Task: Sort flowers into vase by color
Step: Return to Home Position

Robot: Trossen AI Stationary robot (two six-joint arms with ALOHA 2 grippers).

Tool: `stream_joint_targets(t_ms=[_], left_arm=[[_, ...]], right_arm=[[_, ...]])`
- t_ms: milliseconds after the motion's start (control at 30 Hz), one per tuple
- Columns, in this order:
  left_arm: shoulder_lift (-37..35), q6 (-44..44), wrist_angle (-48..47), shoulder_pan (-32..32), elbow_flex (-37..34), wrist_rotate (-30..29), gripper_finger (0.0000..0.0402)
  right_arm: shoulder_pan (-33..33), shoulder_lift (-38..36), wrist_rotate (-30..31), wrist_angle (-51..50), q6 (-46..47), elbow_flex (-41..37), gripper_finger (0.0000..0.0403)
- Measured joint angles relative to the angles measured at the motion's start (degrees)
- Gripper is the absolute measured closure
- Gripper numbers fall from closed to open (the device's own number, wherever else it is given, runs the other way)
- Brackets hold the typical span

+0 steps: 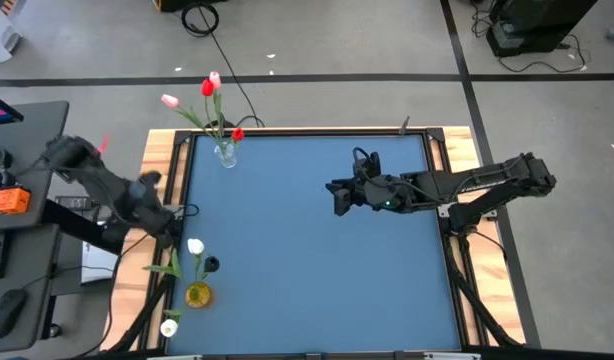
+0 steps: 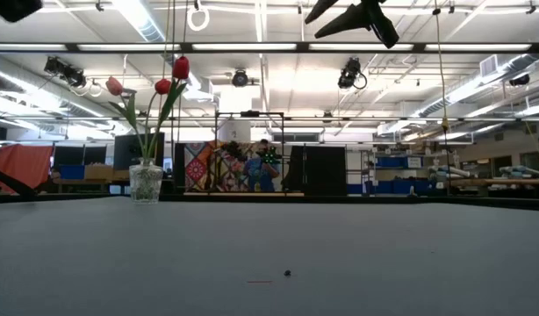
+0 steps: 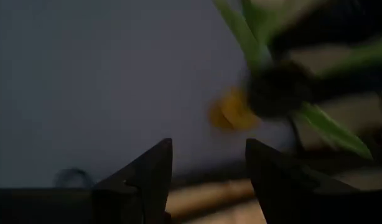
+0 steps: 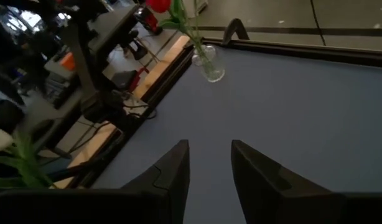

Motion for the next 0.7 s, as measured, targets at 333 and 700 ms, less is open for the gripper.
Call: stream_joint_targets(t_ms=[333,700], left_arm=[[0.0,-3.3,3.1,0.0,10.4,-29.3,0.0194],[1.6,12.2,31.8,0.0,5.1,-43.6,0.0204]], right_arm=[[-4.4,-2.7,-12.0,2.4,-11.3,0.0,0.0281],[-8.3,-8.8,-16.3,5.6,-34.1,0.0,0.0318]])
